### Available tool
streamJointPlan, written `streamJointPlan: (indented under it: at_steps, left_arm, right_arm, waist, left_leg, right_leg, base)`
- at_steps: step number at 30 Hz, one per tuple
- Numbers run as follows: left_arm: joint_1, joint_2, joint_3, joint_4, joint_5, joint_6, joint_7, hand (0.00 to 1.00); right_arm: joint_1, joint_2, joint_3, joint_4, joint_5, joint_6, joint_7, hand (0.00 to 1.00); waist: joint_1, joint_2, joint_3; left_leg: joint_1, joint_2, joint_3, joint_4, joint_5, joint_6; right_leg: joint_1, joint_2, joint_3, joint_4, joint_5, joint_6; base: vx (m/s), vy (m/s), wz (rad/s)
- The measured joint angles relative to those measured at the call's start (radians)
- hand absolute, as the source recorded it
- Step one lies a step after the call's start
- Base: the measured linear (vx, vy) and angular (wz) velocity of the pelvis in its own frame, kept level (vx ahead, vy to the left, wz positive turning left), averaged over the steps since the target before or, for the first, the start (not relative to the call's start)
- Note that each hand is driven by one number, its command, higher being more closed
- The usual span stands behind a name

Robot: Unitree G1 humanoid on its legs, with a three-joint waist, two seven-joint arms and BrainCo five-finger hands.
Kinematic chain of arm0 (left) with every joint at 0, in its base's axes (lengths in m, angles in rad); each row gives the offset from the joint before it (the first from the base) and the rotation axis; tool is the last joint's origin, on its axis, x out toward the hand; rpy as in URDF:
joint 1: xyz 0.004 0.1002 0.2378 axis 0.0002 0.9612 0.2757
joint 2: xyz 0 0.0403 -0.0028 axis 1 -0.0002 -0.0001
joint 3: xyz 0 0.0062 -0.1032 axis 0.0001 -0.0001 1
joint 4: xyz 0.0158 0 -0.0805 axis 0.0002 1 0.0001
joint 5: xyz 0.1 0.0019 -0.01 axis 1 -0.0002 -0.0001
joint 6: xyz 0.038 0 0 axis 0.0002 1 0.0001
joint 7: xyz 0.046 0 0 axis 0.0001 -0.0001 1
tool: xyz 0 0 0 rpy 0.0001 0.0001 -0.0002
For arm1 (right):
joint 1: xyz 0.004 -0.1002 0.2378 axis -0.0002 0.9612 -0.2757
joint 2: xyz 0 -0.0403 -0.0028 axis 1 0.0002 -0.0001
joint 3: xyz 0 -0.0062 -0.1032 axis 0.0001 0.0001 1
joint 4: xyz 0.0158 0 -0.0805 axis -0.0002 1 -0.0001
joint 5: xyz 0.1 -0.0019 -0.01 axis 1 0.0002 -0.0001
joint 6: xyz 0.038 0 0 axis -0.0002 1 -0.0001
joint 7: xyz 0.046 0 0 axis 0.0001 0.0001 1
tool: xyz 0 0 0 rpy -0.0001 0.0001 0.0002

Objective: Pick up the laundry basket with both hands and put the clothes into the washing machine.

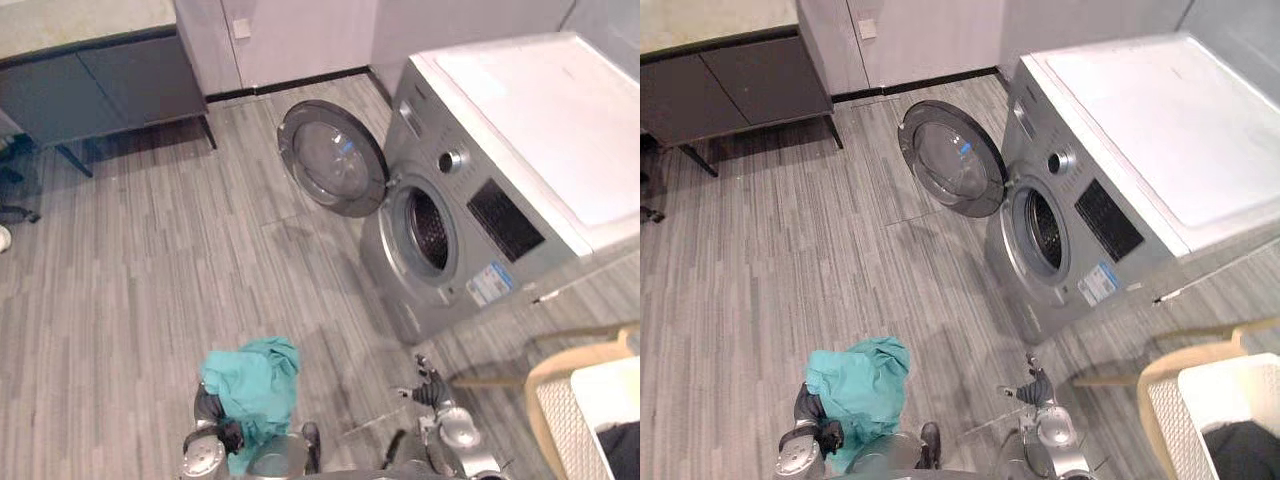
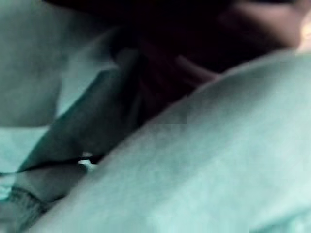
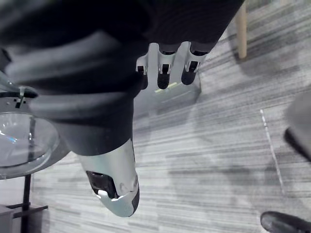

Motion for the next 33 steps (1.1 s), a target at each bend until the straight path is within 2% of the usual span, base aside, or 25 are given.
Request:
streamJointPlan:
  at_steps: [2, 3, 4, 5, 6, 7, 8, 9, 10, 11, 12, 13, 16, 18, 19, 20, 21, 22, 23, 25, 29, 30, 31, 32, 33]
  left_arm:
    - [-0.027, -0.006, -0.001, 0.0, 0.0, -0.001, 0.0, 1.0]
    - [-0.039, -0.012, -0.004, 0.0, 0.0, -0.003, 0.0, 1.0]
    - [-0.053, -0.017, -0.008, 0.0, 0.0, -0.003, 0.0, 1.0]
    - [-0.055, -0.02, -0.01, 0.0, 0.002, -0.004, -0.001, 1.0]
    - [-0.065, -0.045, -0.014, 0.008, 0.008, -0.005, -0.001, 1.0]
    - [-0.068, -0.048, -0.025, 0.004, 0.011, -0.007, -0.003, 1.0]
    - [-0.07, -0.051, -0.03, 0.005, 0.011, -0.006, -0.003, 1.0]
    - [-0.075, -0.058, -0.034, 0.008, 0.019, -0.004, -0.009, 1.0]
    - [-0.076, -0.066, -0.035, 0.011, 0.02, -0.001, -0.02, 1.0]
    - [-0.067, -0.067, -0.037, 0.012, 0.02, -0.001, -0.024, 1.0]
    - [-0.068, -0.067, -0.044, 0.017, 0.022, -0.001, -0.031, 1.0]
    - [-0.074, -0.07, -0.054, 0.016, 0.028, -0.001, -0.042, 1.0]
    - [-0.084, -0.074, -0.069, 0.016, 0.031, -0.002, -0.042, 1.0]
    - [-0.092, -0.082, -0.072, 0.017, 0.037, 0.0, -0.042, 1.0]
    - [-0.092, -0.083, -0.076, 0.017, 0.037, 0.0, -0.042, 1.0]
    - [-0.098, -0.086, -0.078, 0.017, 0.038, 0.0, -0.042, 1.0]
    - [-0.1, -0.1, -0.087, 0.032, 0.039, 0.0, -0.042, 1.0]
    - [-0.101, -0.109, -0.094, 0.037, 0.039, 0.0, -0.042, 1.0]
    - [-0.132, -0.097, -0.112, 0.067, 0.04, 0.003, -0.042, 1.0]
    - [-0.127, -0.072, -0.114, 0.068, 0.04, 0.003, -0.042, 1.0]
    - [-0.082, -0.046, -0.103, 0.068, 0.04, 0.006, -0.042, 1.0]
    - [-0.076, -0.04, -0.098, 0.067, 0.04, 0.009, -0.042, 1.0]
    - [-0.07, -0.041, -0.083, 0.062, 0.04, 0.01, -0.042, 1.0]
    - [-0.068, -0.042, -0.077, 0.062, 0.04, 0.01, -0.042, 1.0]
    - [-0.065, -0.042, -0.07, 0.059, 0.039, 0.011, -0.041, 1.0]
  right_arm:
    - [-0.003, -0.01, 0.0, -0.001, 0.002, -0.003, -0.001, 0.0]
    - [-0.003, -0.014, 0.0, -0.003, 0.002, -0.003, -0.001, 0.0]
    - [0.003, -0.015, 0.0, -0.006, 0.002, -0.003, -0.001, 0.0]
    - [0.012, -0.015, 0.0, -0.006, 0.002, -0.003, -0.001, 0.0]
    - [0.009, -0.03, 0.0, -0.006, 0.002, -0.003, 0.0, 0.0]
    - [-0.002, -0.031, -0.003, -0.02, 0.003, -0.008, 0.001, 0.0]
    - [-0.01, -0.033, -0.004, -0.022, 0.003, -0.009, 0.002, 0.0]
    - [-0.017, -0.035, -0.004, -0.022, 0.005, -0.008, 0.001, 0.0]
    - [-0.016, -0.033, 0.002, -0.02, 0.01, -0.007, 0.001, 0.0]
    - [-0.016, -0.03, 0.003, -0.021, 0.013, -0.008, 0.001, 0.0]
    - [-0.019, -0.025, 0.001, -0.023, 0.02, -0.01, -0.004, 0.0]
    - [-0.024, -0.023, 0.0, -0.025, 0.02, -0.012, -0.009, 0.0]
    - [-0.055, -0.027, -0.01, -0.025, 0.02, -0.01, -0.021, 0.0]
    - [-0.073, -0.014, -0.028, -0.025, 0.02, -0.011, -0.022, 0.0]
    - [-0.07, -0.009, -0.035, -0.024, 0.02, -0.01, -0.023, 0.0]
    - [-0.062, -0.006, -0.04, -0.024, 0.019, -0.011, -0.025, 0.0]
    - [-0.044, -0.025, -0.042, -0.034, 0.019, -0.011, -0.026, 0.0]
    - [-0.035, -0.039, -0.043, -0.039, 0.019, -0.012, -0.025, 0.0]
    - [-0.028, -0.023, -0.049, -0.038, 0.019, -0.006, -0.033, 0.0]
    - [0.007, 0.007, -0.039, -0.043, 0.019, -0.007, -0.034, 0.0]
    - [0.007, 0.024, 0.002, -0.037, 0.019, -0.007, -0.033, 0.0]
    - [-0.005, 0.024, 0.016, -0.027, 0.018, -0.007, -0.033, 0.0]
    - [-0.022, 0.024, 0.023, -0.007, 0.015, -0.006, -0.033, 0.0]
    - [-0.03, 0.024, 0.023, -0.002, 0.013, -0.006, -0.033, 0.0]
    - [-0.038, 0.022, 0.023, 0.002, 0.006, -0.006, -0.034, 0.0]
  waist:
    - [-0.007, 0.015, 0.01]
    - [-0.009, 0.016, 0.013]
    - [-0.012, 0.011, 0.014]
    - [-0.015, 0.006, 0.014]
    - [-0.016, 0.043, 0.015]
    - [-0.028, 0.055, 0.014]
    - [-0.034, 0.058, 0.018]
    - [-0.035, 0.071, 0.03]
    - [-0.029, 0.074, 0.042]
    - [-0.026, 0.073, 0.043]
    - [-0.014, 0.06, 0.051]
    - [-0.004, 0.046, 0.056]
    - [0.004, 0.042, 0.06]
    - [0.016, 0.043, 0.069]
    - [0.021, 0.043, 0.07]
    - [0.018, 0.05, 0.068]
    - [0.017, 0.097, 0.062]
    - [0.018, 0.131, 0.061]
    - [0.02, 0.099, 0.065]
    - [0.02, 0.06, 0.055]
    - [0.021, 0.05, 0.052]
    - [0.021, 0.05, 0.05]
    - [0.022, 0.049, 0.05]
    - [0.022, 0.049, 0.049]
    - [0.023, 0.05, 0.049]
  left_leg:
    - [0.057, 0.025, -0.014, -0.036, -0.006, -0.014]
    - [0.091, 0.029, -0.03, -0.053, -0.017, -0.037]
    - [0.128, 0.028, -0.046, -0.054, -0.041, -0.075]
    - [0.143, 0.028, -0.062, -0.054, -0.05, -0.091]
    - [0.153, 0.068, -0.075, -0.03, -0.056, -0.11]
    - [0.114, 0.079, -0.078, 0.041, -0.033, -0.15]
    - [0.086, 0.085, -0.077, 0.099, -0.02, -0.166]
    - [0.024, 0.102, -0.066, 0.269, 0.024, -0.185]
    - [-0.045, 0.131, -0.057, 0.489, 0.109, -0.176]
    - [-0.073, 0.152, -0.054, 0.585, 0.101, -0.173]
    - [-0.111, 0.175, -0.023, 0.721, 0.081, -0.151]
    - [-0.153, 0.182, 0.0, 0.765, 0.058, -0.126]
    - [-0.243, 0.179, -0.015, 0.67, -0.004, -0.116]
    - [-0.265, 0.129, -0.134, 0.421, -0.024, -0.127]
    - [-0.26, 0.121, -0.175, 0.348, -0.02, -0.132]
    - [-0.243, 0.104, -0.242, 0.208, 0.017, -0.161]
    - [-0.24, 0.127, -0.295, 0.108, 0.172, -0.163]
    - [-0.242, 0.144, -0.313, 0.101, 0.211, -0.191]
    - [-0.231, 0.124, -0.272, 0.129, 0.189, -0.173]
    - [-0.206, 0.095, -0.189, 0.109, 0.168, -0.14]
    - [-0.16, 0.102, -0.032, 0.132, 0.11, -0.106]
    - [-0.152, 0.12, 0.028, 0.123, 0.105, -0.098]
    - [-0.143, 0.138, 0.082, 0.112, 0.106, -0.091]
    - [-0.135, 0.147, 0.11, 0.105, 0.106, -0.091]
    - [-0.114, 0.166, 0.167, 0.092, 0.105, -0.093]
  right_leg:
    - [-0.06, 0.062, -0.006, -0.168, 0.047, 0.006]
    - [-0.089, 0.096, -0.006, -0.282, 0.124, 0.0]
    - [-0.098, 0.114, 0.004, -0.36, 0.248, -0.034]
    - [-0.088, 0.116, 0.01, -0.365, 0.337, -0.074]
    - [-0.077, 0.129, -0.008, -0.328, 0.329, -0.108]
    - [-0.064, 0.132, -0.024, -0.335, 0.28, -0.109]
    - [-0.055, 0.134, -0.031, -0.341, 0.269, -0.108]
    - [-0.001, 0.156, -0.038, -0.376, 0.253, -0.118]
    - [0.091, 0.187, -0.031, -0.442, 0.25, -0.122]
    - [0.137, 0.201, -0.023, -0.469, 0.25, -0.122]
    - [0.214, 0.211, -0.005, -0.504, 0.25, -0.122]
    - [0.264, 0.213, 0.032, -0.531, 0.25, -0.122]
    - [0.311, 0.214, 0.105, -0.573, 0.25, -0.122]
    - [0.336, 0.212, 0.189, -0.572, 0.25, -0.12]
    - [0.345, 0.208, 0.204, -0.57, 0.246, -0.1]
    - [0.359, 0.205, 0.242, -0.559, 0.218, -0.053]
    - [0.369, 0.233, 0.277, -0.549, 0.187, -0.012]
    - [0.369, 0.254, 0.301, -0.541, 0.169, 0.001]
    - [0.361, 0.221, 0.345, -0.507, 0.151, 0.021]
    - [0.33, 0.173, 0.413, -0.476, 0.13, 0.05]
    - [0.298, 0.144, 0.533, -0.473, 0.141, 0.087]
    - [0.267, 0.123, 0.446, -0.465, 0.161, 0.076]
    - [0.246, 0.088, 0.293, -0.457, 0.171, 0.048]
    - [0.241, 0.069, 0.224, -0.458, 0.174, 0.037]
    - [0.24, 0.017, 0.081, -0.461, 0.188, 0.01]
  base:
    - [0.42, -0.067, 0.42]
    - [0.61, -0.108, 0.55]
    - [0.64, -0.121, 0.67]
    - [0.56, -0.128, 0.61]
    - [0.54, -0.167, 0.51]
    - [0.53, -0.181, 0.39]
    - [0.52, -0.203, 0.37]
    - [0.54, -0.193, 0.11]
    - [0.53, -0.173, -0.03]
    - [0.51, -0.136, -0.29]
    - [0.48, -0.105, -0.49]
    - [0.45, -0.093, -0.57]
    - [0.34, 0.024, -0.79]
    - [0.25, 0.162, -1.16]
    - [0.22, 0.236, -1.1]
    - [0.25, 0.328, -1.06]
    - [0.2, 0.325, -1.09]
    - [0.13, 0.34, -1.06]
    - [0.1, 0.301, -0.78]
    - [0.06, 0.276, -0.8]
    - [0.01, 0.215, -1.28]
    - [-0.04, 0.1, -1.32]
    - [-0.04, 0.075, -1.33]
    - [-0.01, 0.026, -1.33]
    - [0.0, -0.008, -1.38]
